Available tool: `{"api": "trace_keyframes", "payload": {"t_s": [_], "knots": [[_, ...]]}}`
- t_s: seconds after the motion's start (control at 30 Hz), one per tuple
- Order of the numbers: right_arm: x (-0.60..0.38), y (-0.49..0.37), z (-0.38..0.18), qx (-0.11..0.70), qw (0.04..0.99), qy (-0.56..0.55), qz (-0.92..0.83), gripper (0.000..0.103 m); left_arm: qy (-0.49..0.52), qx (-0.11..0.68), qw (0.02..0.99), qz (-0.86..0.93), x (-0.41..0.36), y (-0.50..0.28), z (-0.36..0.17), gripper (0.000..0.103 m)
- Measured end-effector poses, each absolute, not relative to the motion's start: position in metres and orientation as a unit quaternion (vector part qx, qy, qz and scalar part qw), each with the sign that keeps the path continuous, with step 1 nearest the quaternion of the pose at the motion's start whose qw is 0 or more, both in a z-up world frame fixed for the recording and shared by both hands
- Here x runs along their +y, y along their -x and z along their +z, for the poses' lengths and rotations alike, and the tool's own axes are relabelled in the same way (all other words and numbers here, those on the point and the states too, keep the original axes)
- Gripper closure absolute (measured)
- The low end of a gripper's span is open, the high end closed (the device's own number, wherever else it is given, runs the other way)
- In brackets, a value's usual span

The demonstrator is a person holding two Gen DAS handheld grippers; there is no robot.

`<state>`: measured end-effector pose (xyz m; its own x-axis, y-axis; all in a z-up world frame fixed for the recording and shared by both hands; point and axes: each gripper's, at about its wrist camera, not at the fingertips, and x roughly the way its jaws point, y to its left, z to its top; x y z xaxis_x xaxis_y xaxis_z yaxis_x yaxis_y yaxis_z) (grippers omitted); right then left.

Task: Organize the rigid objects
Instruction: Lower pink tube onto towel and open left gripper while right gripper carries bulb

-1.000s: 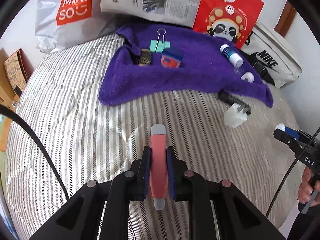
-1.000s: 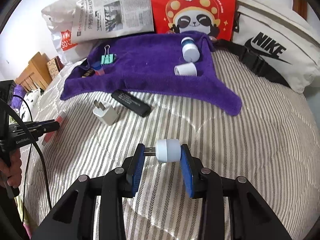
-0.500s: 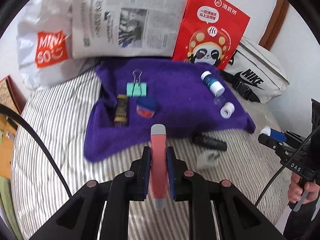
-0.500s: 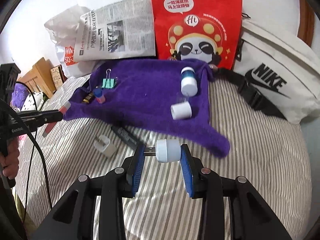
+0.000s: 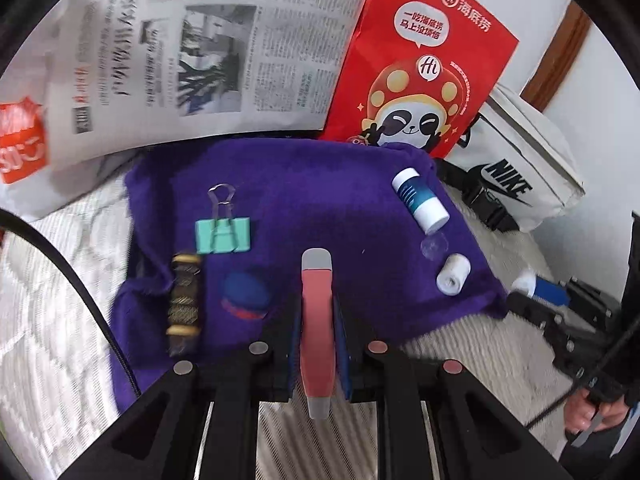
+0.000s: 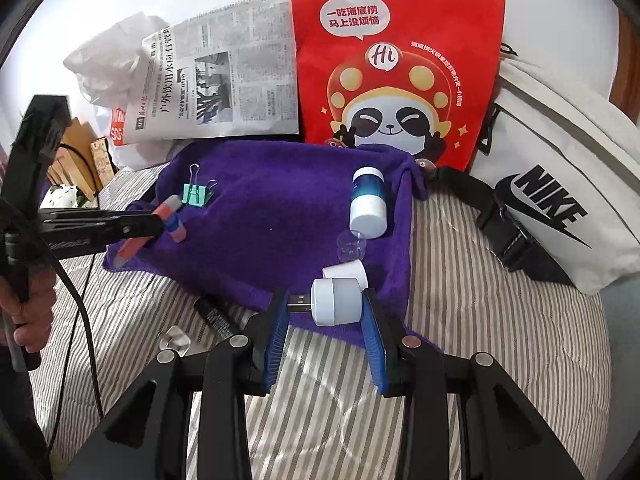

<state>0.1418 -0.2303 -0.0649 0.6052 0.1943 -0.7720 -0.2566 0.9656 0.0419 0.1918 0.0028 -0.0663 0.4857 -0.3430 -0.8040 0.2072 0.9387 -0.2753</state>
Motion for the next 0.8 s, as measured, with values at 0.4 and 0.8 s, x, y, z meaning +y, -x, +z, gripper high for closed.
{"api": "trace_keyframes", "payload": {"t_s": [0.4, 0.8], "knots": [[-0.229, -0.163, -0.079, 0.439, 0.889, 0.037, 0.123, 0.067, 0.019, 0.508, 0.852, -0.128, -0.025, -0.238, -0.099, 0.088], [-0.228, -0.171, -0.081, 0.441, 0.887, 0.043, 0.126, 0.067, -0.033, 0.513, 0.849, -0.123, -0.052, -0.246, -0.108, 0.087]]}}
